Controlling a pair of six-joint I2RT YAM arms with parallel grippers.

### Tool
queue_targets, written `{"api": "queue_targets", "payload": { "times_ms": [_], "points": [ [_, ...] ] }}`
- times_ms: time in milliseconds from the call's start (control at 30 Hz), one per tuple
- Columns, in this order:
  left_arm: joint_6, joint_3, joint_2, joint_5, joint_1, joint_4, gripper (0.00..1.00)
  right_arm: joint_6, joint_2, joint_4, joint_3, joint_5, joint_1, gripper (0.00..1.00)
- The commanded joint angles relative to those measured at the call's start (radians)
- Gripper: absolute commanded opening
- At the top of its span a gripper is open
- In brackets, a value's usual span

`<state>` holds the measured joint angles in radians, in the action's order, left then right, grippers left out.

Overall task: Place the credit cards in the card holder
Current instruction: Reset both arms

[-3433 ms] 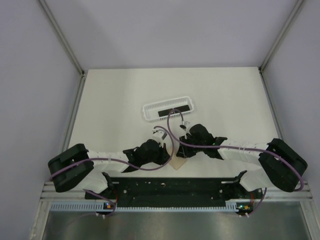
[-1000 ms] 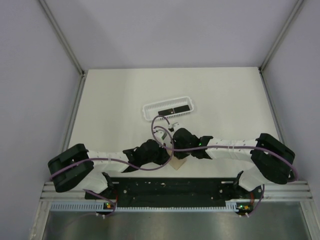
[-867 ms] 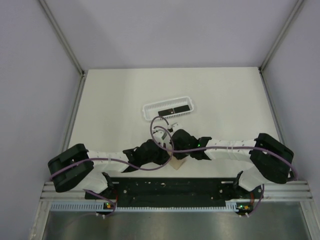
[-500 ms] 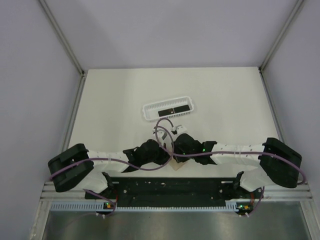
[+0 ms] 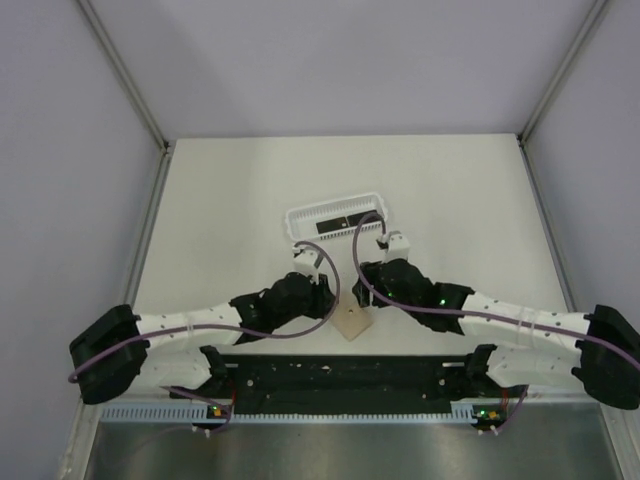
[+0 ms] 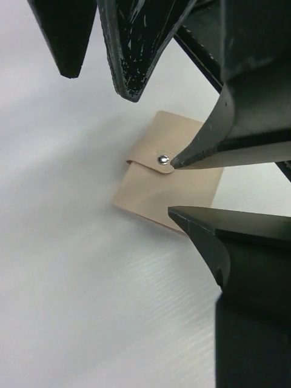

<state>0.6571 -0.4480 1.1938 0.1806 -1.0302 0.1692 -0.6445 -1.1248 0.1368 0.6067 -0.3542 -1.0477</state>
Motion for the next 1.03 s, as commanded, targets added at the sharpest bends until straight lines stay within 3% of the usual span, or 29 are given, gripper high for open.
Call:
{"api": "queue_targets", "payload": {
  "times_ms": [0,33,100,200,267,567,1000],
  "points": [
    [-0.025,-0.063,-0.083,0.180,0.005,-0.140,0.49,-0.006,0.077,0.015,-0.045,0.004,0.074,0.69],
    [-0.033,-0.072,-0.101,0.209,0.009,-0.164,0.56,-0.001,0.091,0.027,-0.053,0.000,0.077,0.70],
    [-0.025,-0.086,-0.138,0.278,0.013,-0.247,0.83,0.005,0.129,0.058,-0.065,-0.020,0.081,0.75],
    [-0.019,-0.092,-0.201,0.354,0.022,-0.322,0.98,-0.009,0.186,0.112,-0.082,-0.057,0.086,0.86],
    [-0.020,-0.087,-0.240,0.387,0.025,-0.353,0.99,-0.024,0.229,0.132,-0.097,-0.083,0.087,0.99],
    [-0.002,-0.049,-0.310,0.427,0.025,-0.412,0.99,-0.125,0.324,0.184,-0.168,-0.181,0.087,0.99],
    [0.027,-0.006,-0.402,0.441,0.027,-0.412,0.99,-0.118,0.321,0.184,-0.183,-0.213,0.089,0.99]
  ]
}}
